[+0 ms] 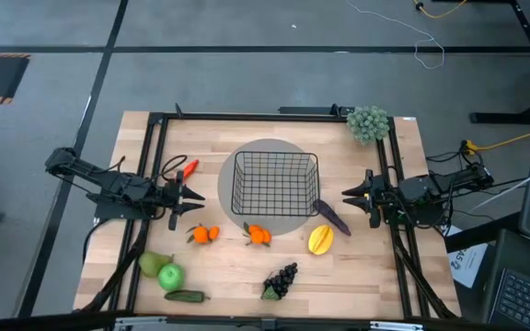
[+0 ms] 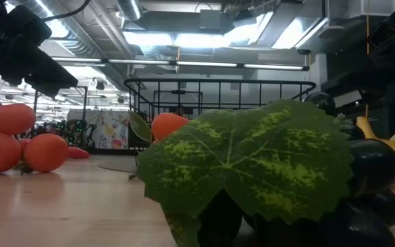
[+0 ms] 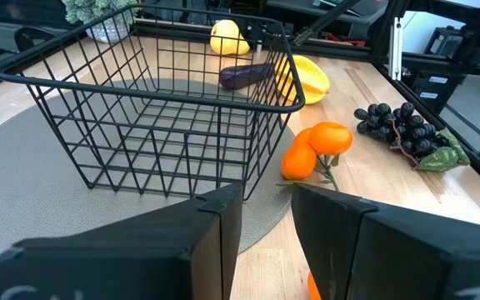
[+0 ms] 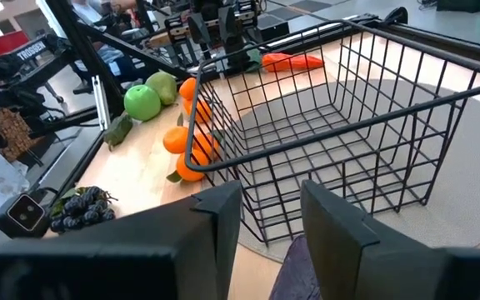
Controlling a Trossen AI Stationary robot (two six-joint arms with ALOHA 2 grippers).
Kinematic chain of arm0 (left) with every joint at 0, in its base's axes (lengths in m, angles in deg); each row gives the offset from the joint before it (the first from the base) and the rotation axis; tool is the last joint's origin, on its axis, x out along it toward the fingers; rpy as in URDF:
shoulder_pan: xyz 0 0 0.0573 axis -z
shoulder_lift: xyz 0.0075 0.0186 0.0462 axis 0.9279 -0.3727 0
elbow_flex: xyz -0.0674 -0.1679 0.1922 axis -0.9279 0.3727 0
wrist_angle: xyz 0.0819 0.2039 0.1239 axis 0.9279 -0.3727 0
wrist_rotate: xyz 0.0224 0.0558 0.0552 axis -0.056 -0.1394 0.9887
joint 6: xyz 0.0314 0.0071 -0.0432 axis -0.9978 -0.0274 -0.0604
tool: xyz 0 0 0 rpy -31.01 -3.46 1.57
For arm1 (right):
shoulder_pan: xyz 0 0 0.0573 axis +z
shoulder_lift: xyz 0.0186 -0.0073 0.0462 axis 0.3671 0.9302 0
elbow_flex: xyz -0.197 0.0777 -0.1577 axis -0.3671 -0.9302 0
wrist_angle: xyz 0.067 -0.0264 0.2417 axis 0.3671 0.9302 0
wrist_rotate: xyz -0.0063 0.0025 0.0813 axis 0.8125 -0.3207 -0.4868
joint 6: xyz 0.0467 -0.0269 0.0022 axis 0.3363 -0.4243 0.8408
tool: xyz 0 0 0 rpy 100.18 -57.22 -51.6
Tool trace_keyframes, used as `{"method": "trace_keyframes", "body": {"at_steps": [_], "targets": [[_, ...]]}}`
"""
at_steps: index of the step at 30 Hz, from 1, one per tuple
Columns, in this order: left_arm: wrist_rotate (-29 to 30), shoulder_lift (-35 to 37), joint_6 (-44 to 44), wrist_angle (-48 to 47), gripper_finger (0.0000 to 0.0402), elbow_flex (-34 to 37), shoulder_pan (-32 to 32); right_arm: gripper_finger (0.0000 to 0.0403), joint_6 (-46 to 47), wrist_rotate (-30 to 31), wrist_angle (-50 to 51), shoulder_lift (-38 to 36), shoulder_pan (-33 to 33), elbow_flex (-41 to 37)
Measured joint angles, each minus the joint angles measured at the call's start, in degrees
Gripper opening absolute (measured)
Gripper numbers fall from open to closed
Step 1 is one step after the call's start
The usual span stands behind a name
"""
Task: Build produce basket
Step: Put the yellow pear into the wire basket
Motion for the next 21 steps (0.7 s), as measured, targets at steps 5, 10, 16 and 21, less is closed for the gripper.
{"method": "trace_keyframes", "body": {"at_steps": [5, 10, 16, 21], "targets": [[0.0, 0.0, 0.0, 0.0, 0.0096, 0.0, 0.0, 0.0118, 2.5, 0.0, -4.6, 0.0, 0.0, 0.0], [0.0, 0.0, 0.0, 0.0, 0.0096, 0.0, 0.0, 0.0118, -1.8, -0.1, -15.2, 0.1, 0.0, 0.0], [0.0, 0.0, 0.0, 0.0, 0.0096, 0.0, 0.0, 0.0118, -1.8, -2.6, -27.4, 3.0, 0.3, -0.5], [0.0, 0.0, 0.0, 0.0, 0.0096, 0.0, 0.0, 0.0118, -4.6, -4.7, -44.2, 8.8, 1.5, -5.6]]}}
